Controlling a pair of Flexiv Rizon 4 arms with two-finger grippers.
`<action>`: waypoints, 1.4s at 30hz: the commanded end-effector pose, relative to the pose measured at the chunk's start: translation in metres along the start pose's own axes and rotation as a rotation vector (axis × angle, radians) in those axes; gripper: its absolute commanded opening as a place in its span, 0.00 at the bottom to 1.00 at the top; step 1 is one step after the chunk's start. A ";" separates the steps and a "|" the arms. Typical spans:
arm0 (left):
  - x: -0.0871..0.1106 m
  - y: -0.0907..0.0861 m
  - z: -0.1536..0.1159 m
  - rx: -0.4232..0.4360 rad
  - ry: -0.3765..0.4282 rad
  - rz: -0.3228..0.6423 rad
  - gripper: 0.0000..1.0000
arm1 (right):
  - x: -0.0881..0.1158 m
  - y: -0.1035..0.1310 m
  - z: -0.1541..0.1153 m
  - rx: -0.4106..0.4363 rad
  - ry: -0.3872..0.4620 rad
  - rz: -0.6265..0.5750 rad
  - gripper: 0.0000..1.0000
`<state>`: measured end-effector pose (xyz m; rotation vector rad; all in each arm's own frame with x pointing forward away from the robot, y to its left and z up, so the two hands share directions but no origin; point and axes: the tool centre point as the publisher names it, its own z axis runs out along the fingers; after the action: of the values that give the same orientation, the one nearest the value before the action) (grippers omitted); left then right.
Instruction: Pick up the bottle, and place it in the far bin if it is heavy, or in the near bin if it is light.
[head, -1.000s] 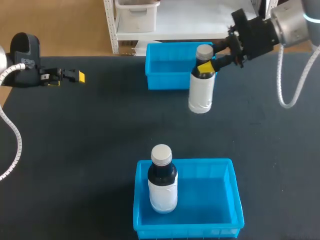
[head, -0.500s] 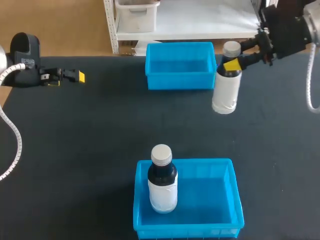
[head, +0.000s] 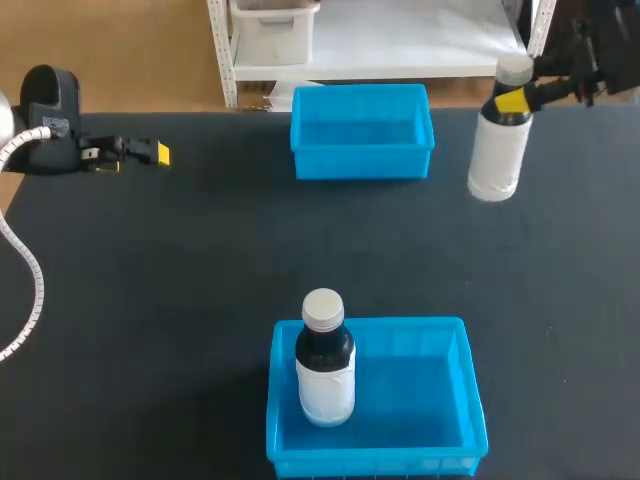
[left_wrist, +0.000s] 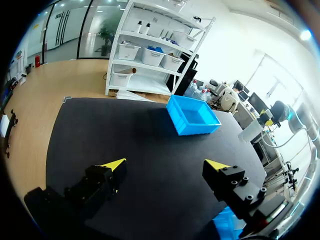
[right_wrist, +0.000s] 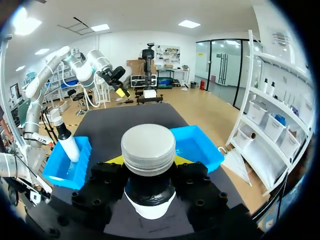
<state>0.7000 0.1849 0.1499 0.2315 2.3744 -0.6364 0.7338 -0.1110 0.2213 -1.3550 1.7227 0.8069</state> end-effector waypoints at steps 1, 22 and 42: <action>0.000 0.000 0.000 0.000 0.000 0.000 1.00 | -0.013 -0.012 -0.007 0.009 0.018 -0.004 0.00; 0.000 0.000 0.000 0.000 0.000 0.000 1.00 | -0.100 -0.096 0.056 -0.089 -0.017 -0.131 0.00; 0.000 0.000 0.000 0.000 0.000 0.000 1.00 | -0.115 -0.128 0.190 -0.293 -0.049 -0.105 0.00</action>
<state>0.7000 0.1849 0.1499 0.2315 2.3744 -0.6364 0.8704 0.0582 0.2356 -1.4782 1.5677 0.9001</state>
